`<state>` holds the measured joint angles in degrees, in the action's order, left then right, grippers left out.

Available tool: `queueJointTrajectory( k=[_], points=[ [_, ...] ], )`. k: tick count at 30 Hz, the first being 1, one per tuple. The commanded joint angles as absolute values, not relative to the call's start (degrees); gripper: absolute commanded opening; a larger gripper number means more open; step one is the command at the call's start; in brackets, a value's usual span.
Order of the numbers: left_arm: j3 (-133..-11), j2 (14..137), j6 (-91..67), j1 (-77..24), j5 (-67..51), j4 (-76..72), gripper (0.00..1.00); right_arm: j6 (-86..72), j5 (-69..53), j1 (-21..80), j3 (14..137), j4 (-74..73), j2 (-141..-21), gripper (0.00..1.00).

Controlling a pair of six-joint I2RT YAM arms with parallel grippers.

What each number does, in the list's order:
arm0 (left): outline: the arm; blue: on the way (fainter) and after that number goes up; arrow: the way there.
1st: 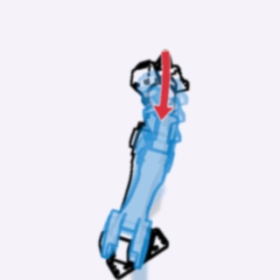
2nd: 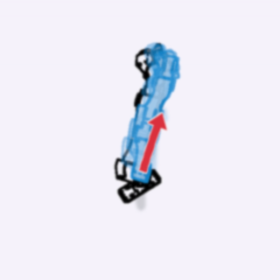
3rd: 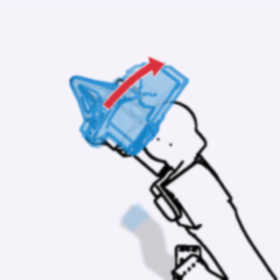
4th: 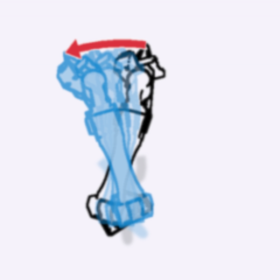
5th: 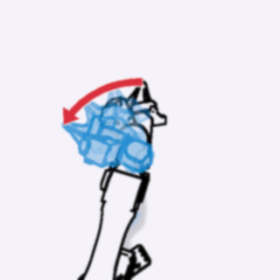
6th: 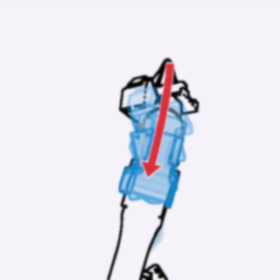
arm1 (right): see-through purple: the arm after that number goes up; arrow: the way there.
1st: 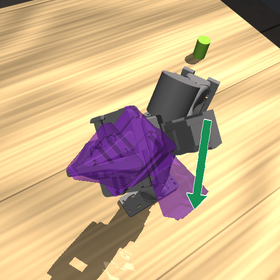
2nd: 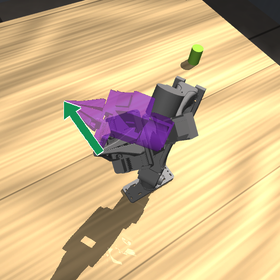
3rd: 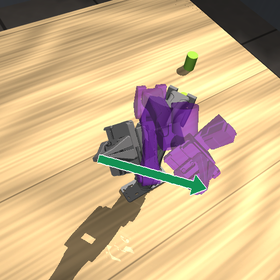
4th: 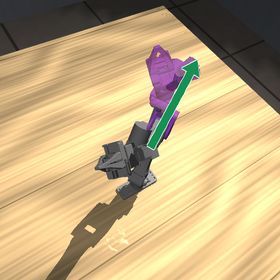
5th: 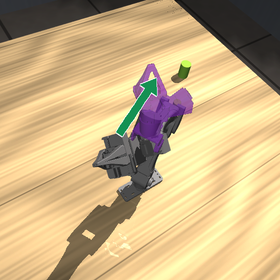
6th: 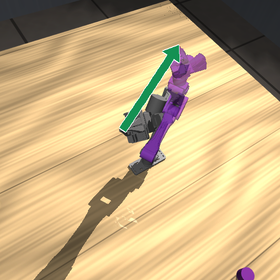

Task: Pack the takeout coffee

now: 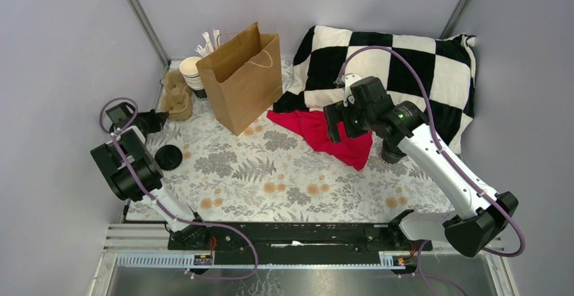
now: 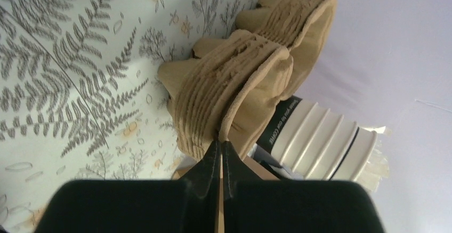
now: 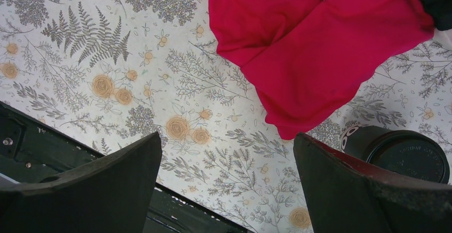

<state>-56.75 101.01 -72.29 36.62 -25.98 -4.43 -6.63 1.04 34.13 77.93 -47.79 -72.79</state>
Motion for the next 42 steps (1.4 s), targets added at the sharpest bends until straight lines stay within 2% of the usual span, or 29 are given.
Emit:
queueJointTrajectory(
  k=[1, 12, 19, 26, 28, 31, 36, 40, 42],
  points=[
    [-59.37, 97.15, -73.83, 37.73, -28.02, -0.29, 0.00, -5.80, 2.02, 34.65, 79.55, -46.94, -71.66, 1.00],
    [-58.10, 89.81, -73.26, 38.04, -27.47, 9.18, 0.00, -5.80, 1.76, 34.68, 78.59, -46.63, -70.84, 1.00],
    [-58.75, 91.01, -72.27, 38.05, -27.60, 11.95, 0.00, -5.89, 1.46, 34.66, 78.49, -46.45, -70.93, 1.00],
    [-59.24, 91.44, -68.68, 38.00, -25.69, 15.14, 0.13, -5.71, 1.67, 34.68, 78.58, -46.61, -71.02, 1.00],
    [-59.23, 91.48, -68.46, 38.03, -25.43, 15.21, 0.22, -5.71, 1.60, 34.68, 78.53, -46.63, -71.06, 1.00],
    [-59.16, 91.71, -68.79, 38.02, -25.44, 14.64, 0.31, -5.71, 1.58, 34.64, 78.49, -46.53, -71.19, 1.00],
    [-59.44, 92.37, -68.43, 37.95, -24.99, 14.44, 0.39, -5.71, 1.54, 34.68, 78.49, -46.51, -71.19, 1.00],
    [-59.00, 92.40, -67.42, 37.95, -23.52, 14.94, 0.50, -5.71, 1.64, 34.63, 78.48, -46.47, -71.28, 1.00],
    [-58.78, 93.24, -67.41, 37.93, -23.71, 14.44, 0.51, -5.71, 1.60, 34.68, 78.49, -46.49, -71.28, 1.00]
  ],
)
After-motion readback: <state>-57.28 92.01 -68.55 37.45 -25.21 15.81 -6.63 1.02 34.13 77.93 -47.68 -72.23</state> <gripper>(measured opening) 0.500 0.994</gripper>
